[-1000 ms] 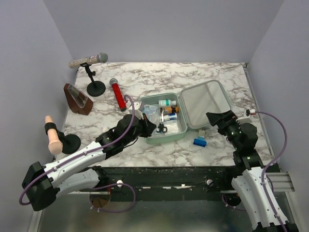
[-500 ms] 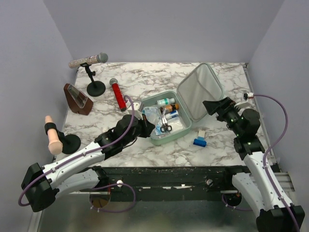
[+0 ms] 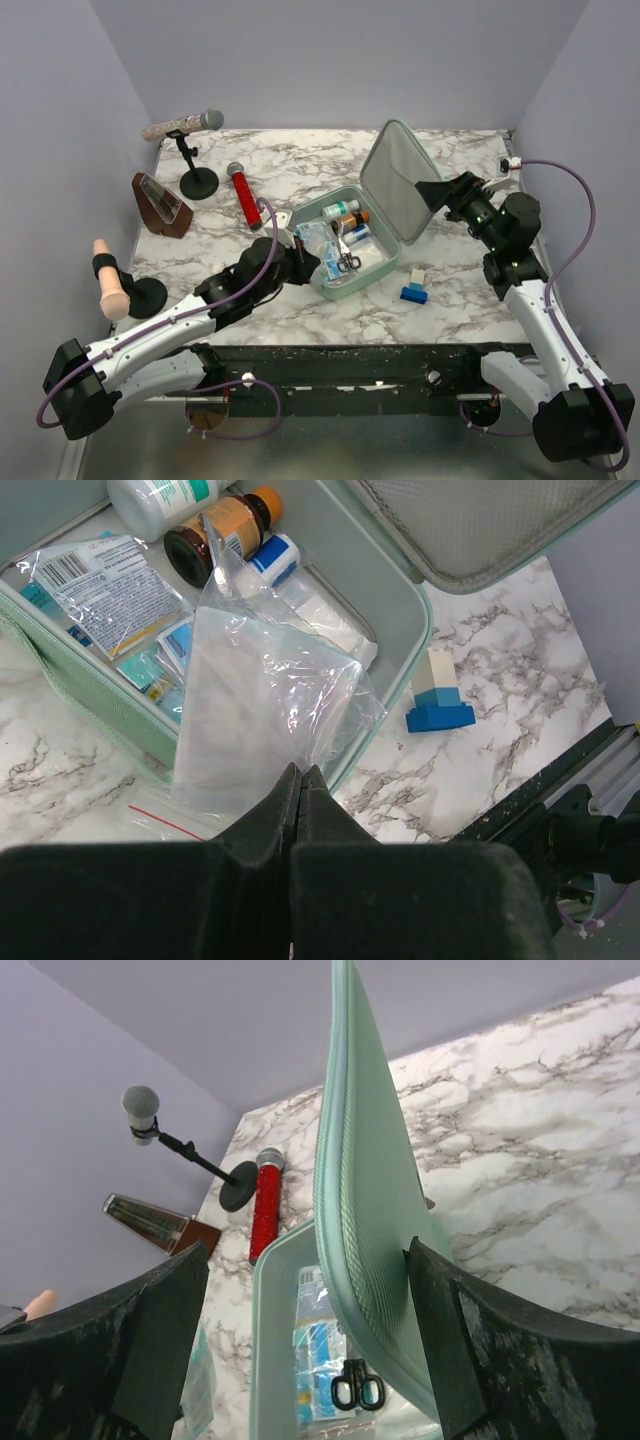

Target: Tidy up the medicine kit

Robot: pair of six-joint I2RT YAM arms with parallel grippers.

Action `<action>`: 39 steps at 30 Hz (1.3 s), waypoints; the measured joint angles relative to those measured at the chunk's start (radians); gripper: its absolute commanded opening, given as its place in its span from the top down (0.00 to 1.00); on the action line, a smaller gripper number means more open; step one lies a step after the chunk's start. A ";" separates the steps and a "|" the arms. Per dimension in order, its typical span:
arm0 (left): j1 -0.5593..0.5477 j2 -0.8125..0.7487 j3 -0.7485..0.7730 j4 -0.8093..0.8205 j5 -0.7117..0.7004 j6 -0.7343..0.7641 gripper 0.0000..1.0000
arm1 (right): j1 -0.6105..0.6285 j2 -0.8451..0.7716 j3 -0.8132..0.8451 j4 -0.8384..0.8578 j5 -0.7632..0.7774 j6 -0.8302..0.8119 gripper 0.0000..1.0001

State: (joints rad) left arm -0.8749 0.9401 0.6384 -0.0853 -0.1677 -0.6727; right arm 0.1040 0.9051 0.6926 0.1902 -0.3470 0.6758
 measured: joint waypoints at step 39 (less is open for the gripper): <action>0.058 0.472 0.522 0.376 0.131 -0.050 1.00 | 0.033 0.163 0.238 -0.244 -0.092 -0.098 0.41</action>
State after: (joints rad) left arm -0.8173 1.4124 1.1603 0.2909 -0.0364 -0.7227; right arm 0.1368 1.0679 0.9310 -0.0540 -0.4385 0.5781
